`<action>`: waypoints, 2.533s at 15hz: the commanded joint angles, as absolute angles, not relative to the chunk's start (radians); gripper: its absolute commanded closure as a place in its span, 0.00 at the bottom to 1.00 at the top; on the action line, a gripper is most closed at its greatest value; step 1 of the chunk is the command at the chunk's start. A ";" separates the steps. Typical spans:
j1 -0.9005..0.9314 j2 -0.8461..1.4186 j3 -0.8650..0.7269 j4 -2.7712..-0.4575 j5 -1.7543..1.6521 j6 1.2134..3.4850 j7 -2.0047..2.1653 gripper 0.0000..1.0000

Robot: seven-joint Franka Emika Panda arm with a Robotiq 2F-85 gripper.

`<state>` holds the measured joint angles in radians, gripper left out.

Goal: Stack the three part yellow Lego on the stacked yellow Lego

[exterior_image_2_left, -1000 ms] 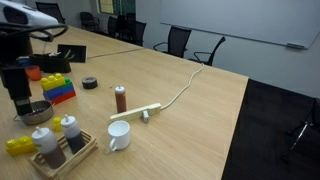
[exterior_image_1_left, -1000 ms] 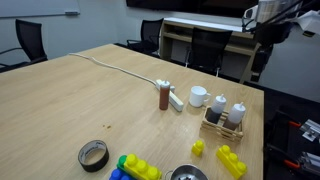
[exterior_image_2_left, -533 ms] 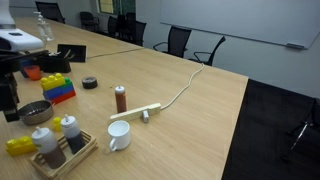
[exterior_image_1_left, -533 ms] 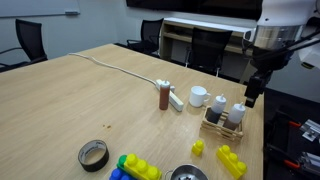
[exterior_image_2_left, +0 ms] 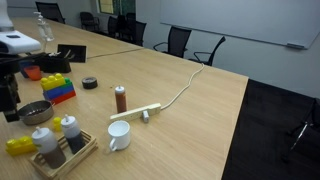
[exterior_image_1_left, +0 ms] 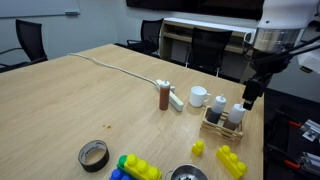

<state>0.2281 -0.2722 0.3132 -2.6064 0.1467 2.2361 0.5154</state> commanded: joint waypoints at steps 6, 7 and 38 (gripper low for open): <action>0.278 -0.062 0.330 -2.666 0.333 2.605 0.555 0.00; 0.288 -0.032 0.330 -2.668 0.352 2.647 0.554 0.00; 0.412 0.286 0.331 -2.655 0.397 2.962 0.596 0.02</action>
<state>0.3851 0.2767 0.3530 -2.6502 0.4211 2.9247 0.5702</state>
